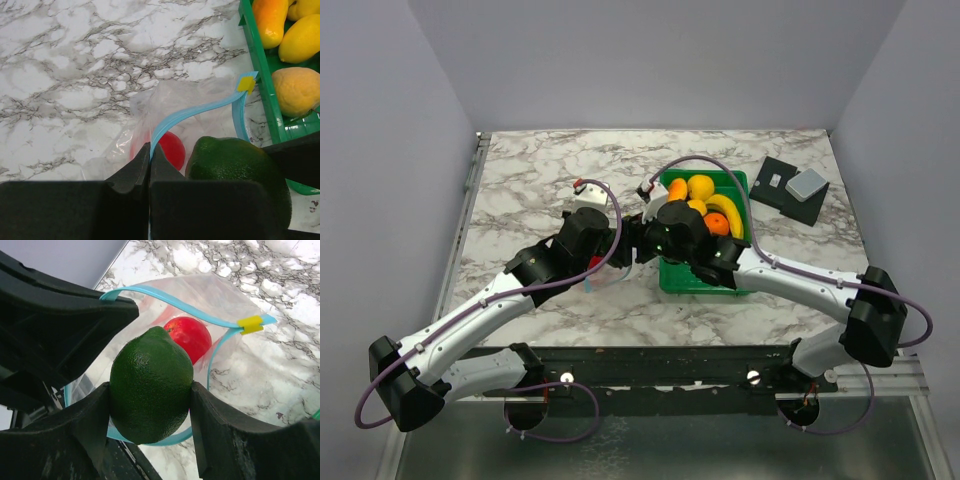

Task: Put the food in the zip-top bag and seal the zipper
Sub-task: Place the fake fruit in the zipper food storage bag.

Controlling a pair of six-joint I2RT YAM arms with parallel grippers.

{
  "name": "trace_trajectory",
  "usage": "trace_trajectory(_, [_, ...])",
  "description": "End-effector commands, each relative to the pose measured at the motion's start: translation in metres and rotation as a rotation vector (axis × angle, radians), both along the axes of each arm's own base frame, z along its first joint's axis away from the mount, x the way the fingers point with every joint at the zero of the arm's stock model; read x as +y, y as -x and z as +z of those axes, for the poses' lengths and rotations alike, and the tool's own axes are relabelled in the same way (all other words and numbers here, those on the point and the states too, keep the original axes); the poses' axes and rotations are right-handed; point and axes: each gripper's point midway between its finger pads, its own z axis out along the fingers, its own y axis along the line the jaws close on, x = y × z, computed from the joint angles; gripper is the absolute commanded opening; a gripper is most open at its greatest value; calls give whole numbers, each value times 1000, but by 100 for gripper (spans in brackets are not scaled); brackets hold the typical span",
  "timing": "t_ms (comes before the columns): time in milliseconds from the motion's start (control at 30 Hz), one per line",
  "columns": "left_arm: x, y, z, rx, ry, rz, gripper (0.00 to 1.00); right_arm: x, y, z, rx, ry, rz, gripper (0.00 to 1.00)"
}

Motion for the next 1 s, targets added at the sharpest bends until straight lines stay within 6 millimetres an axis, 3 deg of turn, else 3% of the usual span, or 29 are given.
trace_trajectory(0, [4,-2,5,-26,5,18,0,14,-12,11,-43,-23,-21,37])
trace_trajectory(567, [4,-2,6,-31,14,17,0,20,-32,-7,-50,26,-92,88])
trace_trajectory(767, [3,-4,5,-42,16,24,0,13,-28,-7,-48,44,-93,89])
trace_trajectory(967, [6,-8,2,-55,-1,48,0,-16,-21,-3,-55,92,-138,88])
